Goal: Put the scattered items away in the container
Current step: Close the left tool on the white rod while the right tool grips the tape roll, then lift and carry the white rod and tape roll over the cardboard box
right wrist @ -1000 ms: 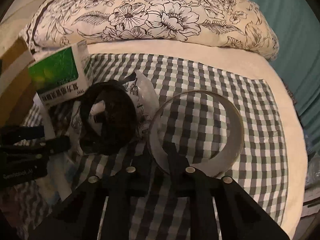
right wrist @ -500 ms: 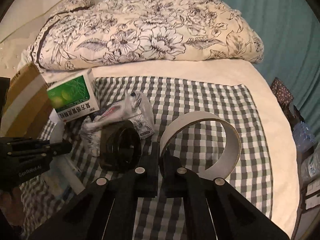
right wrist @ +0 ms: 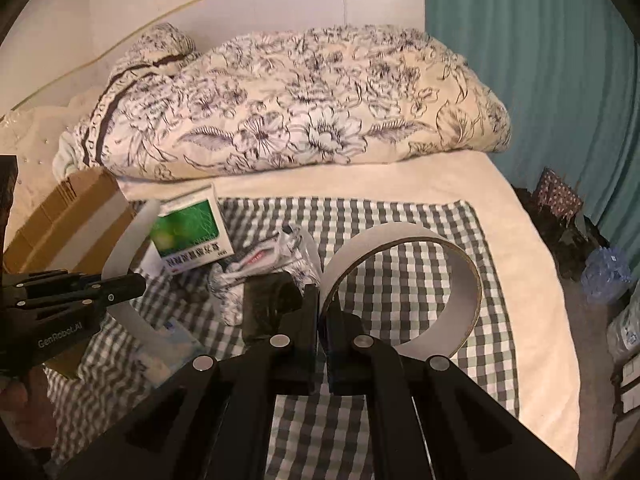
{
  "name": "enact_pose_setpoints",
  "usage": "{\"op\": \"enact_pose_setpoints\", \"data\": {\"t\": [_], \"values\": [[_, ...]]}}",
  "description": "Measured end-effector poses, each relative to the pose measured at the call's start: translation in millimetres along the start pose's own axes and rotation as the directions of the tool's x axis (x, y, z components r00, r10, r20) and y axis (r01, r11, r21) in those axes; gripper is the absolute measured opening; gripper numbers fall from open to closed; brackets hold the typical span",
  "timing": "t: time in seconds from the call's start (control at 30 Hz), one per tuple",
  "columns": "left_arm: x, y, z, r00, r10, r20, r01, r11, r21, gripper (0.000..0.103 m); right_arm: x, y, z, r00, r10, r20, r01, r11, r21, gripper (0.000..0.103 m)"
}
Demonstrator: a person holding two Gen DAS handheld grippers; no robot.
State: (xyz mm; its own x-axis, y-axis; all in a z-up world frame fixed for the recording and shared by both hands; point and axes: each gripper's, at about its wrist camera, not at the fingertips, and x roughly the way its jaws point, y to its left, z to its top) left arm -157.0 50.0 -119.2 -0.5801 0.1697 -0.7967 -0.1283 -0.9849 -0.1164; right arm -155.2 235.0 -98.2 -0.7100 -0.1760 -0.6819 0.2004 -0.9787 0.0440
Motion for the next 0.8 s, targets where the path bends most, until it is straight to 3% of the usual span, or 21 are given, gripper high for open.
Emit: {"op": "enact_pose_setpoints", "data": {"t": [0.43,0.8], "values": [[-67.4,-0.5,1.6,0.989,0.050,0.140,-0.056,0.998,0.033,0.012,-51.3,25.8,9.1,0.997,0.016,0.074,-0.015,1.000,-0.017,0.003],[-119.2,10.6,-2.6,0.973,0.050,0.224,-0.054,0.998,0.013,0.012,-101.3,56.4,15.3,0.989,0.018,0.147,-0.011,0.999,-0.051,0.003]]}}
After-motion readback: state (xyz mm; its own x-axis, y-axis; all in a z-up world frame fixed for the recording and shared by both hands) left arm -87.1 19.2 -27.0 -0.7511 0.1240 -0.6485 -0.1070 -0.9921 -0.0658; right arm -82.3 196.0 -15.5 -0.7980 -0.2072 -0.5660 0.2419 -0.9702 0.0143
